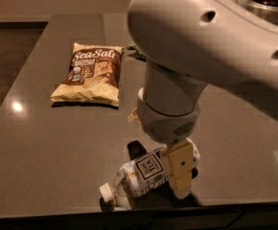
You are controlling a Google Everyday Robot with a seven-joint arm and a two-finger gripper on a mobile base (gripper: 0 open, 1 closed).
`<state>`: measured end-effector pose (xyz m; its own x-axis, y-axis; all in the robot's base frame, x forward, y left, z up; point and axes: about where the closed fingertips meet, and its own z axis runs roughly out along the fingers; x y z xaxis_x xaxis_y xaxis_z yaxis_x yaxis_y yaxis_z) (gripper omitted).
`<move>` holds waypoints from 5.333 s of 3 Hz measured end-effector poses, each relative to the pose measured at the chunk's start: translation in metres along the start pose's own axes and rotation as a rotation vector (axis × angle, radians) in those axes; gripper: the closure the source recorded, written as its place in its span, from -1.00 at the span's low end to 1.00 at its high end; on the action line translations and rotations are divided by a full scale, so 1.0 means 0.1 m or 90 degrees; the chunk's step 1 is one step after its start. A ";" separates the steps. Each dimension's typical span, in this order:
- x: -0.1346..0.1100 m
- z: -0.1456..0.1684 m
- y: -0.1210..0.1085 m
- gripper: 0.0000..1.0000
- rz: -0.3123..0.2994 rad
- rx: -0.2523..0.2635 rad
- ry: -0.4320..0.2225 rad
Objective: Place blue plastic bottle upright
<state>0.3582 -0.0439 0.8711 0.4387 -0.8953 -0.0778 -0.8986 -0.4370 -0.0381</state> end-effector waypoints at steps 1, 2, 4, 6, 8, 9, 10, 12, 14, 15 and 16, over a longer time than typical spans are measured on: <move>-0.27 0.05 0.02 -1.00 0.020 0.009 -0.019; -0.37 0.19 0.00 -1.00 0.035 0.003 -0.025; -0.37 0.40 -0.14 -0.04 0.068 -0.015 -0.028; -0.04 -0.02 -0.47 0.89 0.123 -0.026 -0.155; 0.42 -0.71 -0.92 1.00 0.193 0.043 -0.354; 0.55 -0.81 -0.99 1.00 0.234 0.077 -0.454; 0.72 -0.86 -1.11 1.00 0.303 0.126 -0.607; 1.02 -1.03 -1.25 1.00 0.352 0.247 -0.801; 1.36 -1.00 -1.16 1.00 0.345 0.394 -0.929; 1.42 -0.96 -1.13 1.00 0.347 0.420 -0.957; 1.45 -0.90 -1.12 1.00 0.353 0.435 -0.977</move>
Offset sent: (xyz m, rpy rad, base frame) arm -0.0195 0.0433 -0.0400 0.0370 0.0614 -0.0847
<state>0.5220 -0.1326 0.9542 0.0760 0.1432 -0.9868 -0.9433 0.3310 -0.0246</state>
